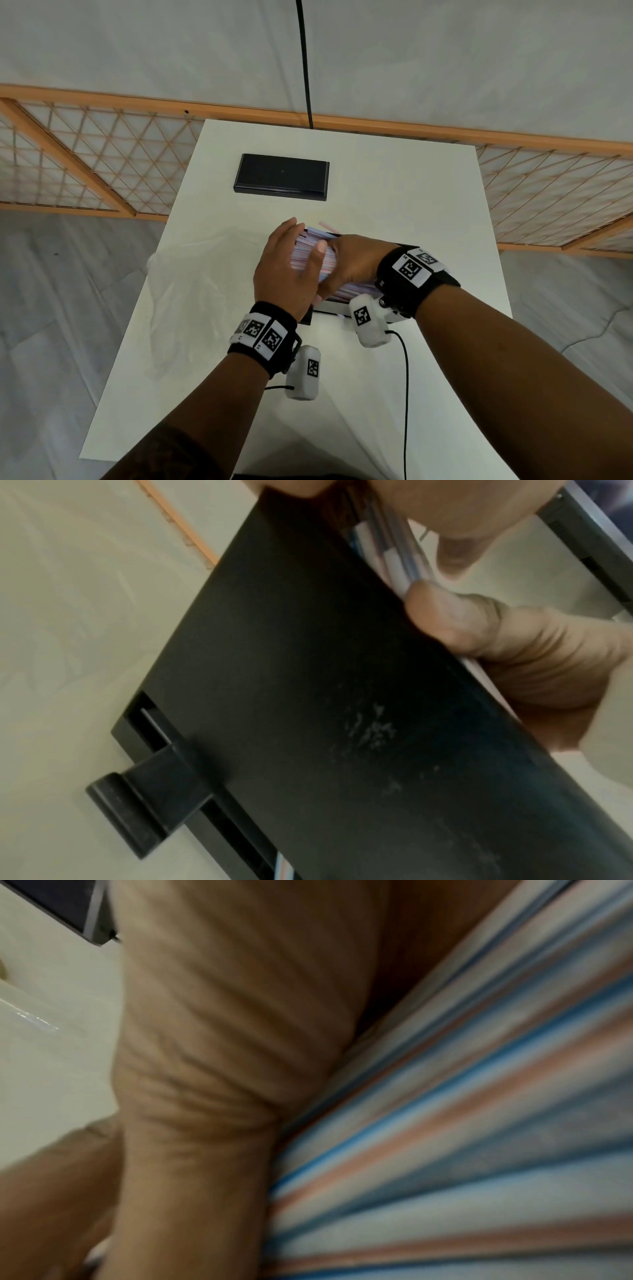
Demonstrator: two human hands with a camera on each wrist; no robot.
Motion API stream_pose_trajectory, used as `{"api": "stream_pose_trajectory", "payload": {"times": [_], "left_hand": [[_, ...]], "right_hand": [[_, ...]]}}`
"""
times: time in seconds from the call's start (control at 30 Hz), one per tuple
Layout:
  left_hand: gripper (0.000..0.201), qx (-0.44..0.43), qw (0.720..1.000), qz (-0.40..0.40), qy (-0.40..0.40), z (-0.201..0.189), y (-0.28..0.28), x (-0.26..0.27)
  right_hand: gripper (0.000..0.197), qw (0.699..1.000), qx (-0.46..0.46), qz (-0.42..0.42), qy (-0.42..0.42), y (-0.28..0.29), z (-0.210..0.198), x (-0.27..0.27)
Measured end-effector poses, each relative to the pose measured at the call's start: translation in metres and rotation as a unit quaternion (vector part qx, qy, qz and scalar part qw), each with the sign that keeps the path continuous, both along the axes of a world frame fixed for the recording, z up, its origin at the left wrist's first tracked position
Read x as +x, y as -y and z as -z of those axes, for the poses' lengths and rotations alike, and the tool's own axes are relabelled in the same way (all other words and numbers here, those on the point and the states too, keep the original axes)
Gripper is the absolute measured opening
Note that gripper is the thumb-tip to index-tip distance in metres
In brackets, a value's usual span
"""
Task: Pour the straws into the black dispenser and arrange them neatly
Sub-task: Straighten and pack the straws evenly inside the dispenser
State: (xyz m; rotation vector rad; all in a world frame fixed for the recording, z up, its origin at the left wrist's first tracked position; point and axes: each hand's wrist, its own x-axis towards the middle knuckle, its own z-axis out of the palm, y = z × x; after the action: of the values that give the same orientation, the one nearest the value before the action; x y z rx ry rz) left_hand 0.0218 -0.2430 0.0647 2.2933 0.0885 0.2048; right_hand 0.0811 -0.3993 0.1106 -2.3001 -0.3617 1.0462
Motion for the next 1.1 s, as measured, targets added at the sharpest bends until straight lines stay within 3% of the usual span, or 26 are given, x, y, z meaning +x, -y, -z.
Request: {"api": "stream_pose_trajectory", "payload": {"times": [0.37, 0.57, 0.7, 0.83, 0.97, 1.1], "left_hand": [[0.055, -0.006, 1.0, -0.014, 0.002, 0.002, -0.002, -0.002], [0.049, -0.002, 1.0, 0.01, 0.008, 0.005, -0.002, -0.002], [0.043, -0.019, 0.999, -0.004, 0.029, 0.004, -0.001, -0.002], [0.054, -0.024, 0.998, -0.011, 0.055, -0.004, 0.001, -0.001], [0.067, 0.119, 0.985, 0.062, 0.111, -0.016, 0.001, 0.012], [0.056, 0.179, 0.963, 0.153, 0.134, -0.019, -0.002, 0.03]], "right_hand": [[0.065, 0.988, -0.106, -0.047, 0.103, -0.011, -0.015, 0.004], [0.073, 0.995, -0.044, -0.029, 0.084, -0.004, -0.003, -0.006], [0.085, 0.988, -0.018, 0.012, 0.153, 0.001, 0.015, -0.021], [0.071, 0.975, 0.007, 0.022, 0.221, 0.006, 0.022, -0.027], [0.052, 0.965, 0.016, 0.025, 0.261, 0.008, 0.026, -0.031], [0.072, 0.967, 0.069, 0.033, 0.245, 0.01, 0.025, -0.035]]}}
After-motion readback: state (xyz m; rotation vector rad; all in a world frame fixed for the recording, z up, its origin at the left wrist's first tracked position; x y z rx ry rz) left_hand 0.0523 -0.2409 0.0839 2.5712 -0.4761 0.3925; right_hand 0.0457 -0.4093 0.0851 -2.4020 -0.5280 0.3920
